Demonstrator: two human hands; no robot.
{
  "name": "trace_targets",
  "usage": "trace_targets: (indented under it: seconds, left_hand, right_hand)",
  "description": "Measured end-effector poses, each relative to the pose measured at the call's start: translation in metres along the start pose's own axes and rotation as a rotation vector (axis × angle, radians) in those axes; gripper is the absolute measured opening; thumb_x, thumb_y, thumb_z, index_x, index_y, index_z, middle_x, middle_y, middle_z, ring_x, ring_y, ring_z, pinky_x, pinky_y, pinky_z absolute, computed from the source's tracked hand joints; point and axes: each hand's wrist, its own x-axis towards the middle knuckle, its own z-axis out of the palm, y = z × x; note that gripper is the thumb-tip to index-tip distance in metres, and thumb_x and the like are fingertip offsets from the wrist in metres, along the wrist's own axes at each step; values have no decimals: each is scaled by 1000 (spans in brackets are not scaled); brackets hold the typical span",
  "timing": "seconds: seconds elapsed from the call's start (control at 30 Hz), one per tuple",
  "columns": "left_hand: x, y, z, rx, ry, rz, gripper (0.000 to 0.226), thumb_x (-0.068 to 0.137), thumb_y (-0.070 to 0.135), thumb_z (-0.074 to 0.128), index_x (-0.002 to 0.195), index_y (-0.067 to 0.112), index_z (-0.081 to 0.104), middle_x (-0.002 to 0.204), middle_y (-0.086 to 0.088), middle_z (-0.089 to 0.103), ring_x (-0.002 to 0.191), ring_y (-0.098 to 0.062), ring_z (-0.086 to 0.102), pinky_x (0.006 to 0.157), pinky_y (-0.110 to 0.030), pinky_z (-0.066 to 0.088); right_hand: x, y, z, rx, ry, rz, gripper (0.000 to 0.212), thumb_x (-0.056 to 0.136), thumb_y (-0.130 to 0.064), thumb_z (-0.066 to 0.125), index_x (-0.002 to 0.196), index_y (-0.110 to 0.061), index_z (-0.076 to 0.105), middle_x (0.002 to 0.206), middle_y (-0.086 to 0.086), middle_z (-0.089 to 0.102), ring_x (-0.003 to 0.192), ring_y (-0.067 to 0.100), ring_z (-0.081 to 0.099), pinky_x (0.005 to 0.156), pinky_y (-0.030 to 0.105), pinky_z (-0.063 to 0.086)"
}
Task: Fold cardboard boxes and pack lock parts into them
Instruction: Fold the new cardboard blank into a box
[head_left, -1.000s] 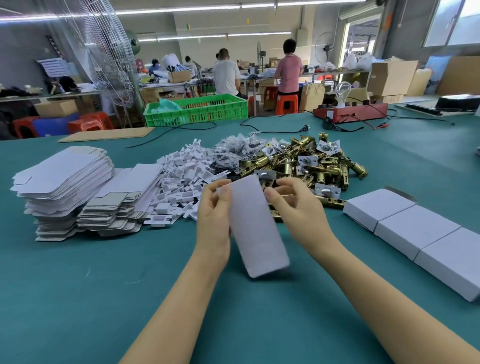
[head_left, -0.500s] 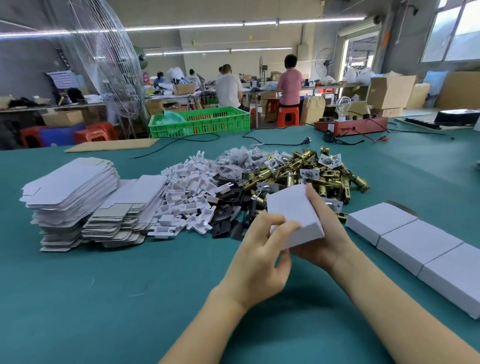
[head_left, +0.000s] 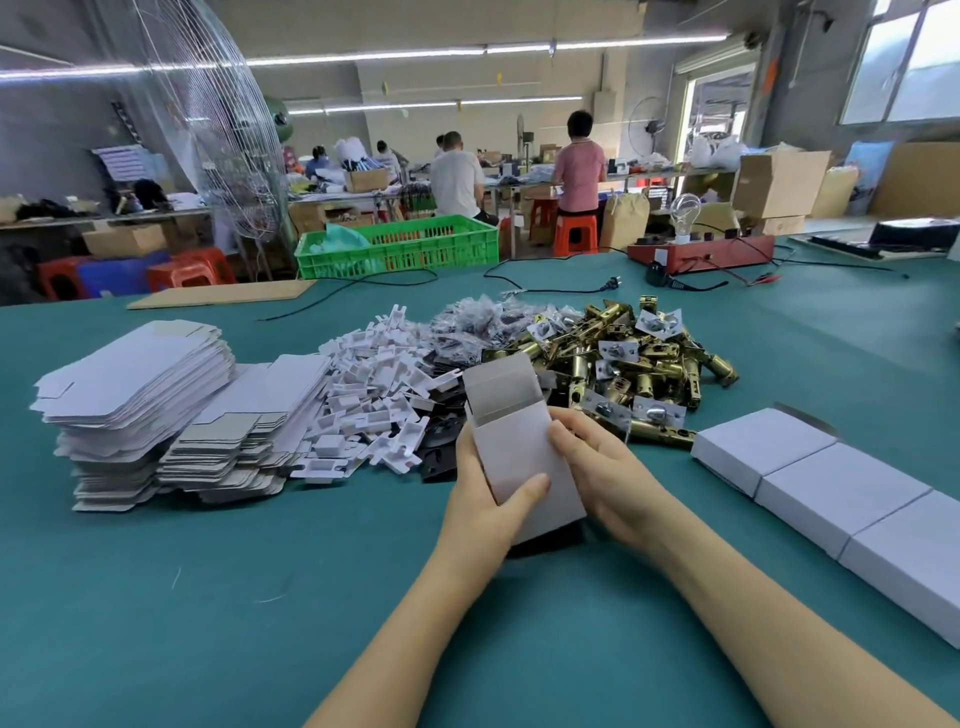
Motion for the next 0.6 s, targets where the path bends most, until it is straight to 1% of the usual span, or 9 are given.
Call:
trace_targets:
  seconds: [0.07, 0.1, 0.17, 0.23, 0.37, 0.4, 0.47, 0.53, 0.6]
  left_hand:
    - [3, -5, 0, 78, -12, 37, 71, 87, 7, 71, 138, 32, 28, 124, 18, 53, 105, 11, 57, 87, -11, 47]
    - [3, -6, 1, 120, -5, 66, 68, 89, 4, 68, 132, 36, 27, 124, 18, 51, 107, 8, 56, 86, -9, 46]
    - [3, -6, 3, 167, 18, 114, 63, 89, -1, 64, 118, 39, 25, 124, 9, 50, 111, -5, 57, 83, -8, 46]
    - [4, -6, 3, 151, 29, 131, 58, 89, -1, 64, 110, 36, 25, 121, 6, 50, 109, -11, 59, 82, -11, 48]
    - [4, -7, 2, 96, 23, 114, 46, 83, 27, 64, 104, 34, 23, 118, 7, 52, 107, -10, 61, 86, -22, 52]
    - [5, -7, 1, 94, 21, 108, 43, 85, 29, 62, 103, 35, 23, 118, 6, 51, 108, -10, 60, 87, -22, 51]
    - [7, -9, -1, 74, 13, 108, 38, 92, 23, 61, 105, 34, 27, 115, 8, 53, 105, -3, 59, 84, -14, 48]
    - [9, -8, -6, 25, -25, 97, 30, 91, 25, 61, 109, 31, 37, 111, 12, 59, 99, 7, 61, 81, -9, 46]
    - [11, -7, -13, -52, -68, 68, 35, 84, 29, 64, 115, 28, 48, 111, 9, 66, 102, 3, 64, 84, -14, 49]
  right_hand:
    - [1, 4, 5, -238, 81, -94, 25, 97, -32, 50, 118, -22, 60, 114, 0, 66, 99, 10, 63, 76, 21, 51]
    - [0, 6, 7, -336, 97, -151, 24, 98, -32, 49, 118, -23, 59, 113, -4, 65, 100, 6, 62, 77, 17, 49]
    - [-2, 8, 12, -418, 85, -233, 24, 98, -34, 47, 118, -23, 56, 108, -13, 65, 98, 0, 61, 77, 12, 46]
    - [-6, 10, 17, -431, 77, -271, 23, 95, -41, 48, 109, -25, 56, 96, -18, 65, 93, 1, 61, 75, 13, 46]
    - [-10, 14, 24, -452, 90, -328, 19, 88, -45, 54, 97, -28, 51, 84, -30, 62, 80, -9, 57, 69, 9, 43]
    - [-10, 15, 25, -466, 101, -340, 17, 88, -45, 55, 94, -29, 50, 81, -33, 61, 76, -11, 56, 67, 8, 42]
    - [-10, 15, 27, -484, 130, -354, 16, 89, -43, 55, 90, -29, 49, 77, -32, 60, 72, -10, 54, 65, 8, 41]
    - [-10, 17, 26, -491, 156, -355, 14, 92, -39, 56, 90, -27, 50, 79, -25, 62, 73, -5, 55, 66, 12, 41]
    - [-10, 18, 26, -486, 163, -344, 11, 94, -36, 56, 95, -26, 51, 87, -16, 64, 80, 4, 58, 70, 20, 45]
